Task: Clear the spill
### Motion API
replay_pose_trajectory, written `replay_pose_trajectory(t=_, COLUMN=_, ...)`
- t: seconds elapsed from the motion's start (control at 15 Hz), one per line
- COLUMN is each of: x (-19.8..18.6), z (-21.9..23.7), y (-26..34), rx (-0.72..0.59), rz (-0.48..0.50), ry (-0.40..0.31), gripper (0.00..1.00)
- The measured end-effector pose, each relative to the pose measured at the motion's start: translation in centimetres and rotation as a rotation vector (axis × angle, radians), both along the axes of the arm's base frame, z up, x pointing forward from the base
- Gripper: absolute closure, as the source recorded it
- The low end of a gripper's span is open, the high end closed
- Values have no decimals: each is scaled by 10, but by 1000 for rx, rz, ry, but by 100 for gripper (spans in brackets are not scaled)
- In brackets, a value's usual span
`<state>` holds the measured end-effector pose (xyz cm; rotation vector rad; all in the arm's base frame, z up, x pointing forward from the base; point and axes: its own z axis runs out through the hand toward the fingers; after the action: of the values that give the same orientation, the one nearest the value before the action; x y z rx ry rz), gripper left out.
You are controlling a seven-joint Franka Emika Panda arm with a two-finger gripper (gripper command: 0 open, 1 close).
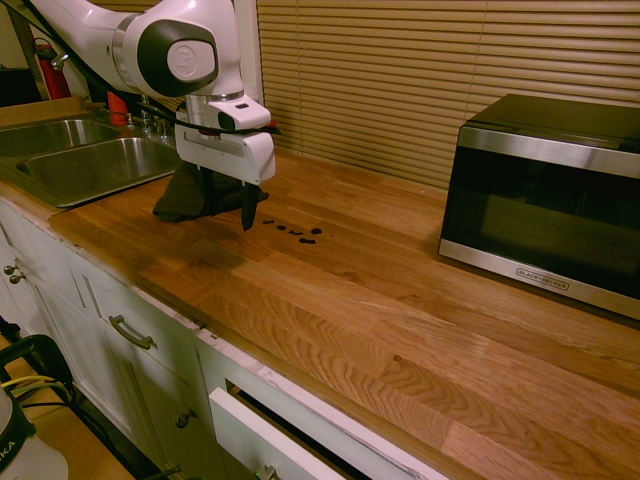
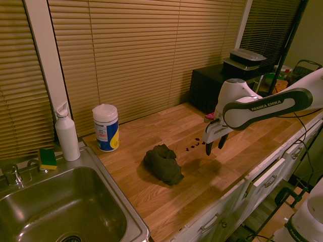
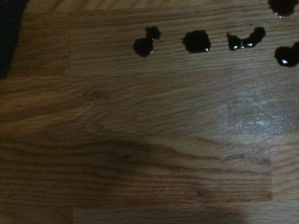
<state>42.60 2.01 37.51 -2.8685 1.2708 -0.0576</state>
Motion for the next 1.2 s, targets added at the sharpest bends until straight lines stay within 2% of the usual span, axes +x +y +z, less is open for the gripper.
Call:
replay_pose_trajectory(t=0.2, x=2, z=2, y=6, rx=26, rz=-7, ry=-23, gripper=0)
replay_pose_trajectory(t=0.4, x=5, z=9, y=29, rx=40, rz=25, ry=-55, gripper=0)
replay_pose_trajectory(t=0.8, x=10, z=45, y=110, rx=44, rz=105, ry=-145, gripper=0)
replay_pose_trajectory(t=1.2, x=20, z=42, y=186, rx=27, rz=106, ry=-208, gripper=0)
